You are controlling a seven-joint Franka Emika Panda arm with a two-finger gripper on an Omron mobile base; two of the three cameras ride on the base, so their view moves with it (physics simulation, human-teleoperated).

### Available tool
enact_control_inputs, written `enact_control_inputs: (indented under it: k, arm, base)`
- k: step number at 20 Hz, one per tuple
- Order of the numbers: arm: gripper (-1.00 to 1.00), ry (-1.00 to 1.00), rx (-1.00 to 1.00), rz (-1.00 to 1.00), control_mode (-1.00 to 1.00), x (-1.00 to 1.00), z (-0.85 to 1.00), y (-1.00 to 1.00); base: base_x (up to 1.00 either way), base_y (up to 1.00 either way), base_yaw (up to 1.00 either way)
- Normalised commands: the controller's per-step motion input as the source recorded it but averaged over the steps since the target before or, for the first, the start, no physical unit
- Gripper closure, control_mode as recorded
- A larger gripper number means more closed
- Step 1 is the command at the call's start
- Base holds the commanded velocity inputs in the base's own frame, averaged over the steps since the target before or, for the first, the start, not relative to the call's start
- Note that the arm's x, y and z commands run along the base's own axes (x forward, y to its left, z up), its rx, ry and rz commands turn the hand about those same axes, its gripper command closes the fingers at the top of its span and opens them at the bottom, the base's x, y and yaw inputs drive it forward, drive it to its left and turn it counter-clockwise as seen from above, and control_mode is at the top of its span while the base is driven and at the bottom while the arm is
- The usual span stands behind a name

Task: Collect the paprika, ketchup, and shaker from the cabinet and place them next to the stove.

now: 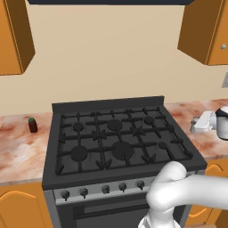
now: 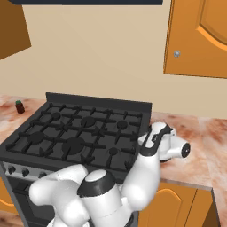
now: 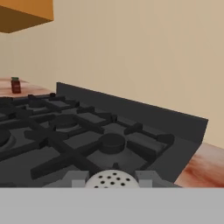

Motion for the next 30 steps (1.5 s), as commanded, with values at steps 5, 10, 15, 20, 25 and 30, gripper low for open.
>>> enact_control_inputs:
  k: [5, 10, 15, 20, 25, 30]
  arm:
    - [1.0, 0.0, 0.0, 0.0, -1.0, 0.08, -0.17, -0.11]
    - [1.0, 0.0, 0.0, 0.0, -1.0, 0.01, -0.14, -0.19]
    - [1.0, 0.0, 0.0, 0.0, -1.0, 0.04, -0.18, -0.07]
    - [1.0, 0.0, 0.0, 0.0, -1.0, 0.08, -0.19, -0.04]
    - [1.0, 0.0, 0.0, 0.0, -1.0, 0.08, -0.21, -0.05]
    - [1.0, 0.01, 0.0, 0.0, -1.0, 0.09, -0.22, -0.08]
  base:
    - [0.0, 0.0, 0.0]
    - [0.0, 0.0, 0.0]
    - [0.0, 0.0, 0.0]
    - [0.0, 0.0, 0.0]
    - [0.0, 0.0, 0.0]
    - [0.0, 0.0, 0.0]
